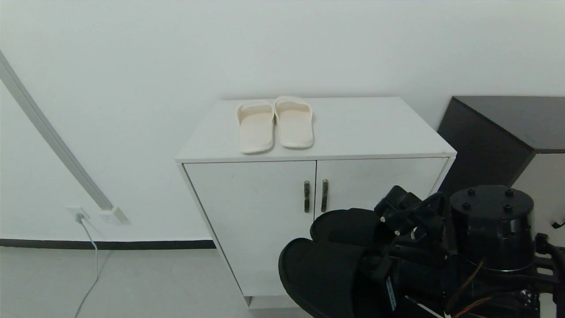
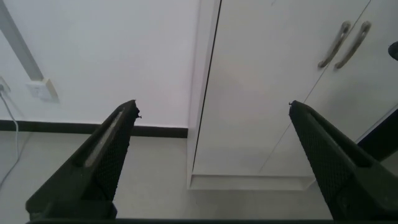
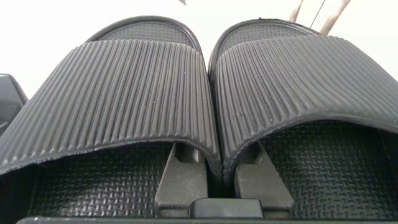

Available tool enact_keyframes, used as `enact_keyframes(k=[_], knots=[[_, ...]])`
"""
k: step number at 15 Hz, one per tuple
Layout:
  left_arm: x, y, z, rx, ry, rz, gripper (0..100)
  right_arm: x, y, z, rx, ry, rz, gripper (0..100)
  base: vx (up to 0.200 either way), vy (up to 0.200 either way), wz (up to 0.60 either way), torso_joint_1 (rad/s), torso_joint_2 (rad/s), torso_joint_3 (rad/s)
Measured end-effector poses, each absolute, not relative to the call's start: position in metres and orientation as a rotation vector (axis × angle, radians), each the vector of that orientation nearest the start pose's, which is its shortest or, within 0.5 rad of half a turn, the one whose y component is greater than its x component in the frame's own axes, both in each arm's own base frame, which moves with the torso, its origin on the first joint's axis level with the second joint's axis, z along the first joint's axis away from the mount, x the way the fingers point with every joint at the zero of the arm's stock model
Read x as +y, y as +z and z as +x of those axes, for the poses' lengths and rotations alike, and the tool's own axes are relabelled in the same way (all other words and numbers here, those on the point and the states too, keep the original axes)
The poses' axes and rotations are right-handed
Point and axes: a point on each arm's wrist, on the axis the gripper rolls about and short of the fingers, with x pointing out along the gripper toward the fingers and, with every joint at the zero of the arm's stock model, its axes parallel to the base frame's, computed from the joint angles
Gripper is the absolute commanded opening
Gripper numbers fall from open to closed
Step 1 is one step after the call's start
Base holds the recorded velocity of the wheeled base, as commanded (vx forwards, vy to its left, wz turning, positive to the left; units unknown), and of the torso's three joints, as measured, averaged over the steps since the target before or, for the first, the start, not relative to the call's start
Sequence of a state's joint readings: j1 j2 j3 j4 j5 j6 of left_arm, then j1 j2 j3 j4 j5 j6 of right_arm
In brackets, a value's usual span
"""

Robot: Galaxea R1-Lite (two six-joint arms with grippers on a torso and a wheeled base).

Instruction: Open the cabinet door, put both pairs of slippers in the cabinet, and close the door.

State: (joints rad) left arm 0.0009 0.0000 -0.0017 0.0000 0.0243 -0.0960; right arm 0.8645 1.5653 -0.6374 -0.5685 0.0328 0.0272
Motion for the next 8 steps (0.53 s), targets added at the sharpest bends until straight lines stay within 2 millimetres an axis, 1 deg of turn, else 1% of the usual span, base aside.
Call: enact_keyframes(k=[6,8], knots=[[0.0005,0.0760,-0.0229,-0.003,0.025,-0.096,100,0.1985,0.1678,0.1679,0.357,0.883,-0.129,0,0.000,0.000,0.00,-0.185,0.51,0.317],[0.0005,0.0760,-0.0229,-0.003,0.025,-0.096,100,0.1987,0.1672,0.1675,0.359,0.884,-0.130,0,0.000,0.000,0.00,-0.151,0.48,0.322]])
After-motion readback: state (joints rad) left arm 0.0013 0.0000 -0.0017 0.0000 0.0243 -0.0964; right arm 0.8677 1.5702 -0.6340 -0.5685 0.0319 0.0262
